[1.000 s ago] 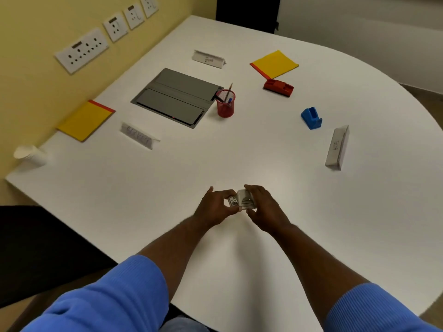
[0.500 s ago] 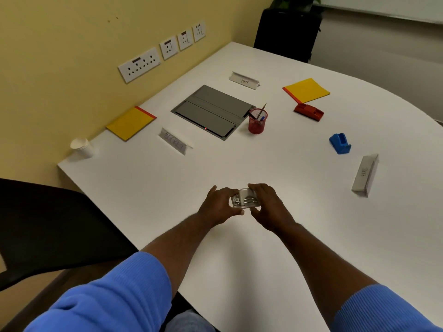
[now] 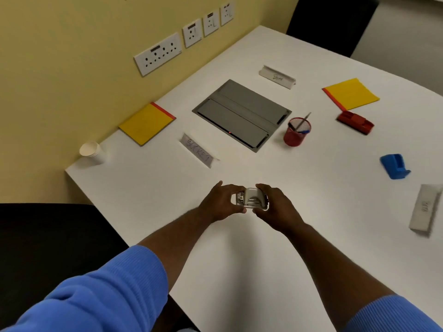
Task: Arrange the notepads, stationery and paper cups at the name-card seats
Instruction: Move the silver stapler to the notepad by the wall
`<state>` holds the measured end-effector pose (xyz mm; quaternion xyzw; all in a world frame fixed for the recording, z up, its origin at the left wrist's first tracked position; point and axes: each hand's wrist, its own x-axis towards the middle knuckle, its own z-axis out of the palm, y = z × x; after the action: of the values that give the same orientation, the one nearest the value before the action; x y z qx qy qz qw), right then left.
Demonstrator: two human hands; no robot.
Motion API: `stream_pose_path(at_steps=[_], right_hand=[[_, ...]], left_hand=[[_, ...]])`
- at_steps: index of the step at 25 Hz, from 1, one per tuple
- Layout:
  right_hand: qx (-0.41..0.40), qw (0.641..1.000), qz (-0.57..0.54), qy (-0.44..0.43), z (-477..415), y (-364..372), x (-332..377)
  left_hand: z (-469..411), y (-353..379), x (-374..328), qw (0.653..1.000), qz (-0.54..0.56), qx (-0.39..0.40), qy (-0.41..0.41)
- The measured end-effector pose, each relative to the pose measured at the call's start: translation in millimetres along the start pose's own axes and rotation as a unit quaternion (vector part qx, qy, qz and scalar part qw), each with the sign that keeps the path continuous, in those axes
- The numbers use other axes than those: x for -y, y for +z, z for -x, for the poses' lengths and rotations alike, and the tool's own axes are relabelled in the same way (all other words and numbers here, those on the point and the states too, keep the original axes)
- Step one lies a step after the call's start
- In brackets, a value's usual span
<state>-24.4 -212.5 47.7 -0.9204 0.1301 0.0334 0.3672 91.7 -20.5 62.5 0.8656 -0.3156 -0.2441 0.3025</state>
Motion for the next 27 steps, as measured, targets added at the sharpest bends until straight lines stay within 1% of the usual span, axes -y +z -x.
stream_pose_path(at_steps=[3,7,10,15,19,21,23,24,27], right_hand=[[-0.007,1.0,-0.002,-0.021,-49.1,15.6,29.3],[-0.028,0.999,-0.009,-0.036,-126.9,35.1,67.6],[-0.051,0.998,-0.024,-0.039,-183.5,46.1,90.8],[-0.055,0.997,-0.046,-0.043,-258.5,68.9,106.5],[-0.063,0.996,-0.037,-0.043,-305.1,90.9,107.6],[-0.066,0.996,-0.036,-0.043,-330.8,100.8,107.9],[-0.068,0.996,-0.035,-0.051,-359.1,110.6,109.0],[-0.072,0.995,-0.035,-0.058,-373.4,115.0,110.4],[-0.088,0.993,-0.049,-0.063,-421.3,127.2,114.1]], left_hand=[[-19.1,-38.0,36.9,0.999,-0.028,-0.03,0.012],[-53.8,-89.1,90.8,0.992,-0.048,-0.11,0.026],[-75.4,-117.8,136.8,0.985,-0.076,-0.153,0.006],[-104.4,-140.6,212.1,0.976,-0.123,-0.148,-0.103],[-134.7,-137.4,259.3,0.957,-0.206,-0.131,-0.158],[-154.2,-135.6,277.5,0.955,-0.203,-0.11,-0.186],[-172.4,-132.7,289.3,0.954,-0.204,-0.093,-0.201],[-179.3,-129.5,293.0,0.951,-0.209,-0.097,-0.205],[-188.9,-119.7,297.9,0.941,-0.231,-0.138,-0.207]])
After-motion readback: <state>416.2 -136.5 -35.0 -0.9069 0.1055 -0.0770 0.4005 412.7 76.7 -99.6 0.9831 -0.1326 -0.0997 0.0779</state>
